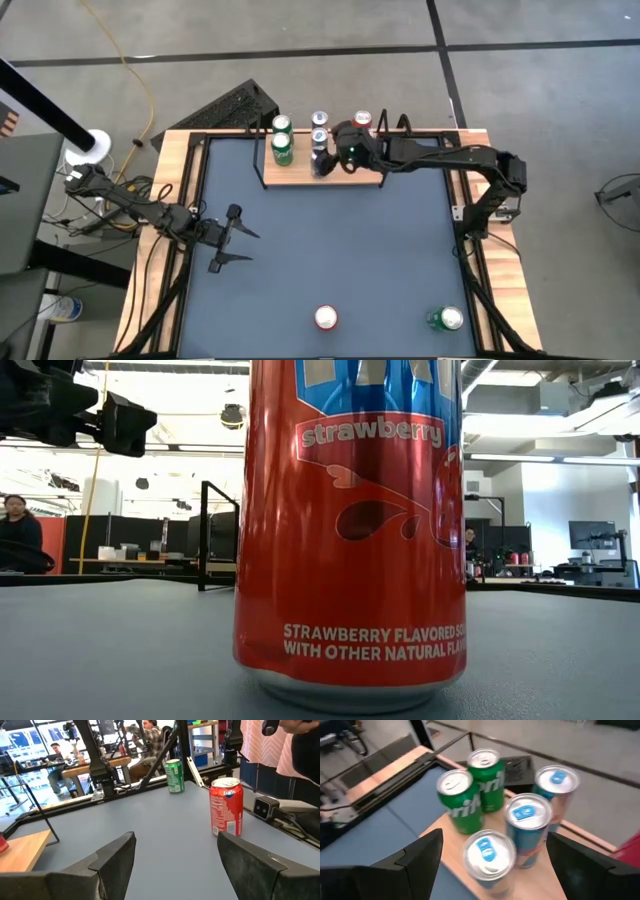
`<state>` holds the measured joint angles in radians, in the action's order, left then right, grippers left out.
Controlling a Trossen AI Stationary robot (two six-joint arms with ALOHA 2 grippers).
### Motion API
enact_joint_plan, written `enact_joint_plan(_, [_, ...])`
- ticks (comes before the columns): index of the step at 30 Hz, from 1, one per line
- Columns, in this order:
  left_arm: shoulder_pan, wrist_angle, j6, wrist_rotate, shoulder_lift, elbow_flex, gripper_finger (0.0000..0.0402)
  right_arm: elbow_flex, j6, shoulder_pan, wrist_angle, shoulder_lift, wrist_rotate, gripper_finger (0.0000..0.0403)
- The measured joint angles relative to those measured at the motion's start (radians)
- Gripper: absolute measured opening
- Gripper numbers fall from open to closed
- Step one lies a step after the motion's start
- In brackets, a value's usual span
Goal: Place canned beverage on shelf
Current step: Put the blue soda can on the shelf aligned with the other blue soda cans
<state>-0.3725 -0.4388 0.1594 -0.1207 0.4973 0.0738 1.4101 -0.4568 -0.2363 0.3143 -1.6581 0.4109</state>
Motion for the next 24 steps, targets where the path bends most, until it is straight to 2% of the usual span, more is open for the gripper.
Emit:
enact_joint_plan(7, [0.0,0.0,0.002,0.0,0.0,0.0,0.0269,0.02,0.008,-0.001,0.005,-0.095,-0.065,0.0344])
enact_joint_plan(12, [0.0,0.006,-0.007,0.0,0.0,0.0,0.0269,0.107,0.014,-0.002,0.062,-0.168,-0.002,0.0344])
enact_joint_plan(19, [0.001,0.016,-0.007,0.0,0.0,0.0,0.0269,0.211,-0.001,0.006,0.183,-0.242,0.004,0.0344])
enact_joint_plan(24, [0.001,0.017,-0.01,-0.004,0.0,0.0,0.0269,0.22,-0.013,0.006,0.198,-0.247,0.007,0.0344])
